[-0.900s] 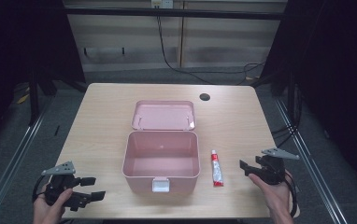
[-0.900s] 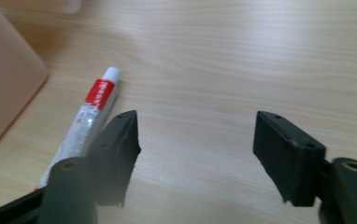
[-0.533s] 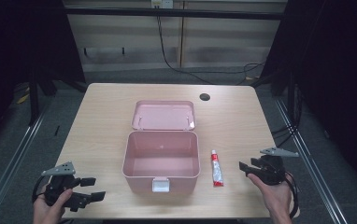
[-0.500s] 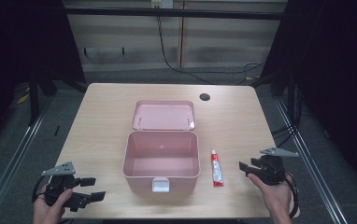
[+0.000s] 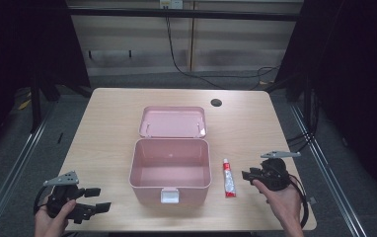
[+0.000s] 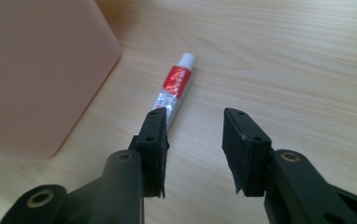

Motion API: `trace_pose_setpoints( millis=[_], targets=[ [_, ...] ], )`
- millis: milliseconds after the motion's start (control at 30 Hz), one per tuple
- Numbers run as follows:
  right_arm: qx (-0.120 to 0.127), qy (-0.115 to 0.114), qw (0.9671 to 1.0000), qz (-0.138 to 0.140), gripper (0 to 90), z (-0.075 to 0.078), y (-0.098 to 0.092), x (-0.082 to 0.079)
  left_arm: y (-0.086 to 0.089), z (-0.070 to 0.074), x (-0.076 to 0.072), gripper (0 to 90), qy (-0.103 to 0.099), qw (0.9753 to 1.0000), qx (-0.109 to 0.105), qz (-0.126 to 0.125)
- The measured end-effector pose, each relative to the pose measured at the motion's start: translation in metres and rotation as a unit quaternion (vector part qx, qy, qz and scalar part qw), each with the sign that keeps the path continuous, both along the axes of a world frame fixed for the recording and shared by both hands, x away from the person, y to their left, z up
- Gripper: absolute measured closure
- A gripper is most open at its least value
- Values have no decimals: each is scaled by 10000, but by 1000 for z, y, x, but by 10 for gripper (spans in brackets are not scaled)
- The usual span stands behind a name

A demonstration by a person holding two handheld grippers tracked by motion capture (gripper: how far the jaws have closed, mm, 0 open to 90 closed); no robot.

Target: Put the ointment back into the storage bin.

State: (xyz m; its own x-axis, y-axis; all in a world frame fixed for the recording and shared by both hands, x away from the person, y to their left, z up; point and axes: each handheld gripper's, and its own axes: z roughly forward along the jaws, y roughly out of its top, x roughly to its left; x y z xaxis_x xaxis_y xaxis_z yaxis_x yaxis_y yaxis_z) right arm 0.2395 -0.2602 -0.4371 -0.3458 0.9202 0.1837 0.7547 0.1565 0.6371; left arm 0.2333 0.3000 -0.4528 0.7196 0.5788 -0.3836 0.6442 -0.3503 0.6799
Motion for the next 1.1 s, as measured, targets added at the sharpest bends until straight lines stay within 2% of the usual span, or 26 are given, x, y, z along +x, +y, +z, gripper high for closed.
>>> trace_pose_setpoints(
  millis=[100, 133, 200, 333, 367, 433, 500, 567, 667, 700, 767, 833, 900, 933, 967, 1000, 1100],
  targets=[
    [1, 39, 10000, 33, 614, 1, 3, 2, 1, -1, 0, 214, 24, 10000, -34, 14],
    [18, 194, 9998, 85, 628, 4, 6, 5, 1, 0, 0, 214, 20, 10000, -36, 25],
    [-105, 276, 9995, 89, 629, 8, 8, 8, 0, 0, 0, 214, 11, 10000, -17, -14],
    [-125, 433, 9989, 117, 611, 15, 14, 14, -1, 0, -1, 215, -6, 10000, -2, -1],
    [-125, 433, 9989, 117, 611, 15, 14, 14, -1, 0, -1, 214, -6, 10000, -2, -1],
    [-204, 665, 9974, 185, 601, 14, 18, 21, -1, 0, 0, 214, 0, 10000, 6, -3],
    [-238, 719, 9970, 183, 594, 13, 19, 22, -1, 0, 0, 214, 1, 10000, 15, -6],
    [-219, 947, 9951, 189, 584, 10, 23, 27, -1, 0, 0, 214, -5, 10000, 21, -9],
    [-309, 1099, 9932, 228, 586, 8, 28, 32, -1, 0, 0, 214, 16, 10000, 15, -9],
    [-416, 1233, 9912, 232, 586, 8, 31, 36, -1, 0, 0, 214, 15, 10000, 15, -5],
    [-452, 1294, 9903, 238, 586, 8, 33, 37, 0, 0, 0, 214, 1, 10000, 15, 12],
    [-643, 1512, 9860, 284, 585, 7, 39, 42, 0, 0, 0, 214, 0, 10000, 15, 1],
    [-710, 1641, 9834, 296, 593, 6, 43, 46, -1, 0, 0, 214, 18, 10000, 11, -14],
    [-790, 1779, 9803, 324, 597, 4, 45, 50, -1, 0, 0, 214, 16, 10000, 28, -35],
    [-790, 1779, 9803, 324, 597, 4, 45, 50, -2, -1, 0, 214, 29, 10000, 6, -36],
    [-851, 1822, 9791, 311, 599, 3, 46, 51, -2, 0, 0, 214, 18, 10000, 27, -36],
    [-827, 1948, 9767, 350, 603, 2, 47, 55, -1, -1, 0, 214, 26, 10000, 17, -29]
  ],
)
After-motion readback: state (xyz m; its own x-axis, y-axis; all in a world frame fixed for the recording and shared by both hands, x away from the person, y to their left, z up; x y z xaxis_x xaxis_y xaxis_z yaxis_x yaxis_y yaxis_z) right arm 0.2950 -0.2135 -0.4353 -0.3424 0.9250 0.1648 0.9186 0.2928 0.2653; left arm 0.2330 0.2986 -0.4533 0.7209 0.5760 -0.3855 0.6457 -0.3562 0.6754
